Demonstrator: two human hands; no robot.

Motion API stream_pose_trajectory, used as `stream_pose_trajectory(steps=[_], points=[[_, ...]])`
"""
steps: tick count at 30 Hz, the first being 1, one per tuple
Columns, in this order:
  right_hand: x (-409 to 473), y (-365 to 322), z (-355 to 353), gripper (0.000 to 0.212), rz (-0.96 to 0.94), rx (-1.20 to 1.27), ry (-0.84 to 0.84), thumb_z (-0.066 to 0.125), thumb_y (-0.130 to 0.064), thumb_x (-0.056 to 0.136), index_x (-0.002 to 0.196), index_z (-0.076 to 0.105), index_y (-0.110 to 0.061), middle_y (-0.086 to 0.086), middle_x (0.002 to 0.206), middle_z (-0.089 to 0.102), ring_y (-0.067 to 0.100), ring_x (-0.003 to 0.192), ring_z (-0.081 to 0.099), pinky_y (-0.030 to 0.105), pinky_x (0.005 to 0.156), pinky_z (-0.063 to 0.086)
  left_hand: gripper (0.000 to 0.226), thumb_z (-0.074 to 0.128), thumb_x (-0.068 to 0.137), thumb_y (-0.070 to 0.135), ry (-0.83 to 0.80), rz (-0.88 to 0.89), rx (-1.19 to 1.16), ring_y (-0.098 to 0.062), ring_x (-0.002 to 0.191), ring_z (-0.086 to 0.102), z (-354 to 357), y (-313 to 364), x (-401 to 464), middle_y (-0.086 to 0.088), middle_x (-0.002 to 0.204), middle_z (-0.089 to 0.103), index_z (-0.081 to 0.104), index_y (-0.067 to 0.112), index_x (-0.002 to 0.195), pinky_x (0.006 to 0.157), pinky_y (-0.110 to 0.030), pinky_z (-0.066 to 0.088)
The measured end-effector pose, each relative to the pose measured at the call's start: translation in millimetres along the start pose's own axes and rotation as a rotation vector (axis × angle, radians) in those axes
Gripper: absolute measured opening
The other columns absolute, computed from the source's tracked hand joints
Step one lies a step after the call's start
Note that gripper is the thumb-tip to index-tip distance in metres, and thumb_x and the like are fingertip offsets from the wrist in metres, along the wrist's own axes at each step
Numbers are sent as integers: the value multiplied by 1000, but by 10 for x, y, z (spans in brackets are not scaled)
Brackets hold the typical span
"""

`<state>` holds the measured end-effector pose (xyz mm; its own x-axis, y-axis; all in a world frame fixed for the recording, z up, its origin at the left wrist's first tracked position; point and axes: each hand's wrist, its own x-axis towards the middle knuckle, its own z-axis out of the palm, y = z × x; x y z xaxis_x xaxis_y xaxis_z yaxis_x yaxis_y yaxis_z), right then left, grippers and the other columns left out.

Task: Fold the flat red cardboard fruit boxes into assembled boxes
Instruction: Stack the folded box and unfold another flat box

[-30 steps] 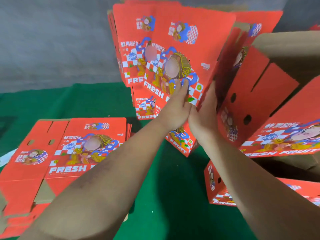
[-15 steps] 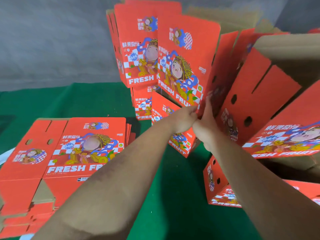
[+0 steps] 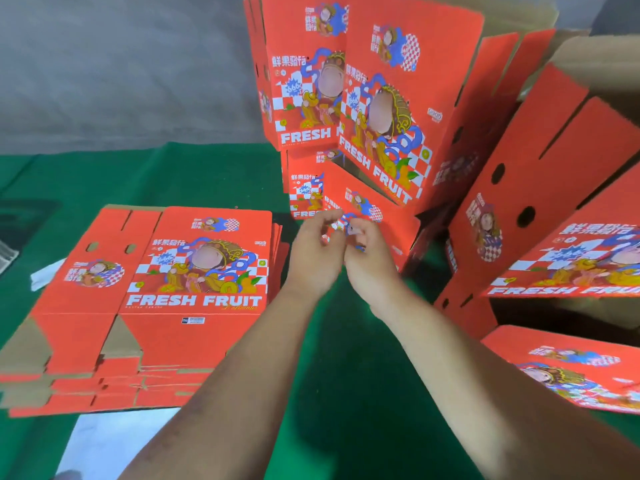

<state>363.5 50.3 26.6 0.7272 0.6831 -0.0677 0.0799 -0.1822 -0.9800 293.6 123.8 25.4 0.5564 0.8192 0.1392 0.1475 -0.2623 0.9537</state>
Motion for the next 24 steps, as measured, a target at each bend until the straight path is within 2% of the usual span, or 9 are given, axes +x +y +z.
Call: stream_pose_trajectory(steps=[3, 5, 7, 9, 12, 14, 16, 20, 24], points=[[-218, 179, 310, 49, 165, -87, -173, 51, -6, 98, 144, 51, -22, 7, 123, 61, 21, 93, 61, 28, 75, 49, 44, 63, 92, 21, 131, -184, 437, -31, 136, 52, -480, -589, -225, -9, 144, 59, 63, 19, 137, 117, -44, 38], [-374, 272, 503, 51, 283, -66, -290, 49, -7, 100, 149, 47, -23, -2, 113, 59, 21, 88, 62, 27, 70, 51, 66, 65, 91, 37, 44, -450, 713, -40, 155, 21, -768, -967, -454, -10, 168, 27, 45, 31, 153, 127, -50, 17], [-494, 322, 670, 51, 394, -45, -353, 47, -7, 102, 150, 45, -25, -5, 104, 58, 28, 98, 69, 32, 80, 58, 82, 65, 90, 46, -129, -553, 886, -43, 158, -6, -916, -1241, -678, -9, 173, -2, 23, 37, 161, 129, -53, 2], [-580, 365, 809, 50, 498, -19, -366, 48, -7, 102, 148, 45, -28, -1, 106, 63, 40, 121, 66, 45, 100, 56, 88, 64, 93, 44, -222, -482, 985, -42, 158, -13, -911, -1389, -820, -11, 172, -12, 12, 35, 163, 129, -52, 3], [-636, 460, 944, 55, 559, -72, -344, 54, -16, 102, 154, 41, -27, 7, 126, 65, 37, 129, 60, 50, 109, 51, 66, 53, 100, 24, -233, -394, 977, -42, 158, -2, -792, -1367, -855, -17, 172, 0, 26, 27, 160, 128, -52, 14], [-654, 535, 969, 62, 610, -99, -326, 54, -24, 102, 160, 32, -26, 6, 147, 53, 29, 132, 56, 48, 114, 46, 56, 49, 102, 18, -277, -380, 1006, -46, 157, 7, -700, -1260, -899, -20, 171, 10, 35, 19, 155, 127, -55, 14], [-660, 597, 942, 54, 710, -23, -315, 52, -28, 104, 156, 39, -23, 2, 139, 60, 22, 121, 61, 44, 110, 50, 51, 51, 101, 17, -315, -354, 1033, -46, 151, 20, -620, -1133, -963, -18, 165, 24, 40, 14, 151, 123, -55, 24], [-622, 682, 810, 25, 850, 359, -340, 63, -32, 101, 116, 70, -13, 3, 107, 78, 23, 106, 73, 43, 109, 52, 59, 54, 91, 7, -314, -219, 937, -41, 125, 49, -466, -764, -1143, -10, 141, 50, 41, 18, 148, 95, -50, 49], [-551, 697, 550, 17, 799, 328, -180, 54, -25, 105, 106, 67, -14, 11, 107, 73, 30, 95, 69, 43, 92, 54, 55, 54, 91, 13, -242, -19, 403, -22, 111, 67, -510, -526, -1325, 2, 128, 71, 55, 34, 141, 92, -40, 54]])
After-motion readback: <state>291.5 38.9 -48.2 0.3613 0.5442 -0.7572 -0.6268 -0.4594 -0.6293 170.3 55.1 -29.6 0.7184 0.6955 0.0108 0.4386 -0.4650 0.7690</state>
